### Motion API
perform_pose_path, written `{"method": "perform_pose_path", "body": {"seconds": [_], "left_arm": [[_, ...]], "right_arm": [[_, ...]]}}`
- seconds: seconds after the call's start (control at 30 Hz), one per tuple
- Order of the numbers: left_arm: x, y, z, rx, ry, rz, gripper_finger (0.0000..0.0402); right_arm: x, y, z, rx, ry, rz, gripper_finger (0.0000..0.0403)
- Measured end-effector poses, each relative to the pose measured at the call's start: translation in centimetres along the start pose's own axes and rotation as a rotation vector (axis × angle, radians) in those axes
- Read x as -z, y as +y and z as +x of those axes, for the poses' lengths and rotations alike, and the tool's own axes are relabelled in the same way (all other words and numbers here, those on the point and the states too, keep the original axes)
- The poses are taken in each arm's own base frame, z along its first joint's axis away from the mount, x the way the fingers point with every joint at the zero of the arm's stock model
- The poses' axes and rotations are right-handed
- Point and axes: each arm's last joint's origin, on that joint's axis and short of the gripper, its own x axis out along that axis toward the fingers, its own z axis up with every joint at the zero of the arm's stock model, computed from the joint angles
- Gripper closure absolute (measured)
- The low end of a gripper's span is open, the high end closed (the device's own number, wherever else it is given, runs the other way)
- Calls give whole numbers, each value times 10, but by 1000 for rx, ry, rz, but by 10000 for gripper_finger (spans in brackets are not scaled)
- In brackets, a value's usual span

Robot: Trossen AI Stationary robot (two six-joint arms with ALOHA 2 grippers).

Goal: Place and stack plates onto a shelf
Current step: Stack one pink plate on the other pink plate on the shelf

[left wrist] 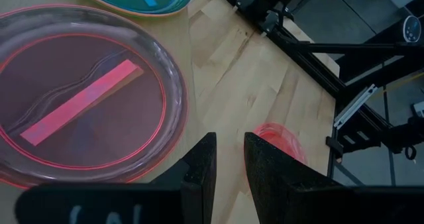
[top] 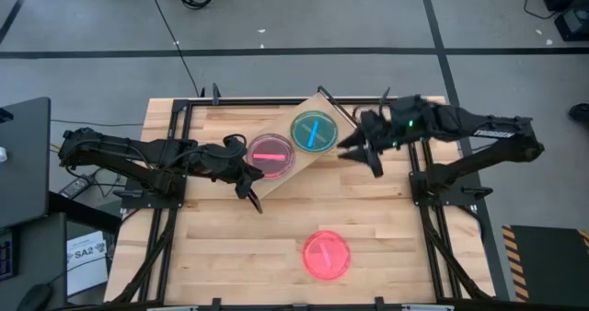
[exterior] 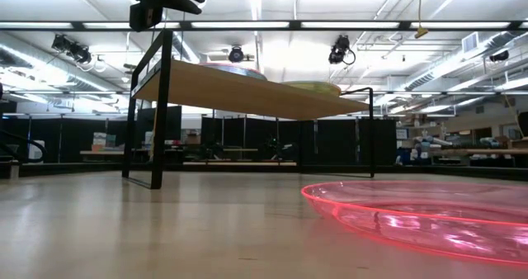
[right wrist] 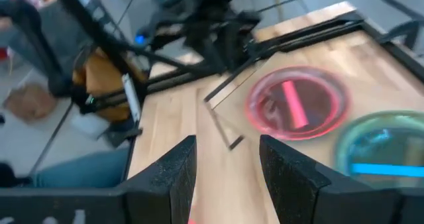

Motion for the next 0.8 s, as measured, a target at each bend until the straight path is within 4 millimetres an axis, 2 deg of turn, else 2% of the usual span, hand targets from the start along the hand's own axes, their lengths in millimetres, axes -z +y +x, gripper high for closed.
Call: {"method": "perform_pose_path", "body": {"seconds": [0.4,0.6,0.8], "left_arm": [[0,0,0,0,2,-1,319],[0,0,0,0,2,0,319],[0,0,0,0,2,-1,319]], "right_arm": [[46,65,60,-59,223,-94,231],[71,83,88,-76,339,-141,231],[96,91,108,-55,464,-182,231]]}}
